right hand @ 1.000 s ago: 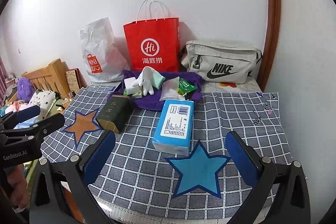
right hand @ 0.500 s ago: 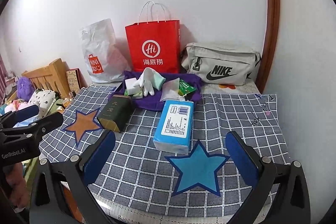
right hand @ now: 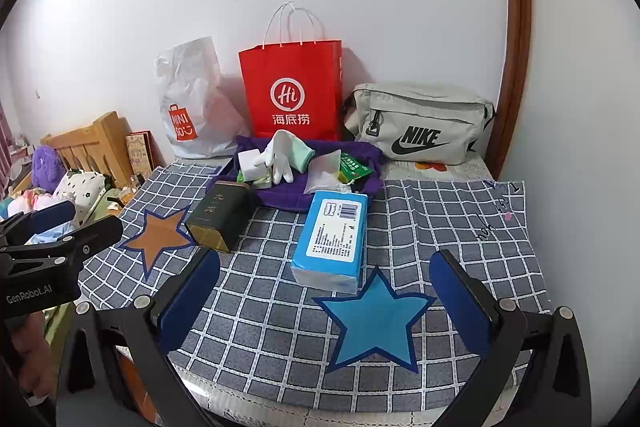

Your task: Organize soft objects

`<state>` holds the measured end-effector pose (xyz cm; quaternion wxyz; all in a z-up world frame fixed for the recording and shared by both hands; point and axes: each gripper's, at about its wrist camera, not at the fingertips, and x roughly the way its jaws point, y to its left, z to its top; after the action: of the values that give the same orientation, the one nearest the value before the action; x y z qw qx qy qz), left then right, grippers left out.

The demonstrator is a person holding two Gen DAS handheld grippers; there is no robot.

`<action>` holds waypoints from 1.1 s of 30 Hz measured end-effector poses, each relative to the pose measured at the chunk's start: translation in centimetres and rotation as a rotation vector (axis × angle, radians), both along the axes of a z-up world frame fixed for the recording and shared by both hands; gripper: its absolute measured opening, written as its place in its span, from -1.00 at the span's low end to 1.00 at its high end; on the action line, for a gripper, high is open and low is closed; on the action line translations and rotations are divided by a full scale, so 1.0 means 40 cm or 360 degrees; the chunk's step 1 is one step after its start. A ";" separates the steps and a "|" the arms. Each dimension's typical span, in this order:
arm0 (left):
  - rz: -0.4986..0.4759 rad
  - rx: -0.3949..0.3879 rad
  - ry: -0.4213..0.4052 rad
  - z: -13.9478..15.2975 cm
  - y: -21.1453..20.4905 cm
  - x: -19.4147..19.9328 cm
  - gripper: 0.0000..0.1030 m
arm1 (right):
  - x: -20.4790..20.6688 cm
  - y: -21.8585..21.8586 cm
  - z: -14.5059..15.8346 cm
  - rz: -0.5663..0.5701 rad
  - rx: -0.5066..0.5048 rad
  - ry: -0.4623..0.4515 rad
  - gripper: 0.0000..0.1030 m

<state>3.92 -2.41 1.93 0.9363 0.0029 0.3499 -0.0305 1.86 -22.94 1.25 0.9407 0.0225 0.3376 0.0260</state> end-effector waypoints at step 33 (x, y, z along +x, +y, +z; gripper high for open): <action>-0.0012 -0.0012 -0.0004 0.007 0.010 -0.014 0.85 | -0.006 -0.001 0.010 -0.0002 0.0001 -0.0014 1.00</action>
<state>3.36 -2.01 2.19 0.9366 0.0007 0.3486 -0.0354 1.60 -22.98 1.65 0.9421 0.0230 0.3334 0.0257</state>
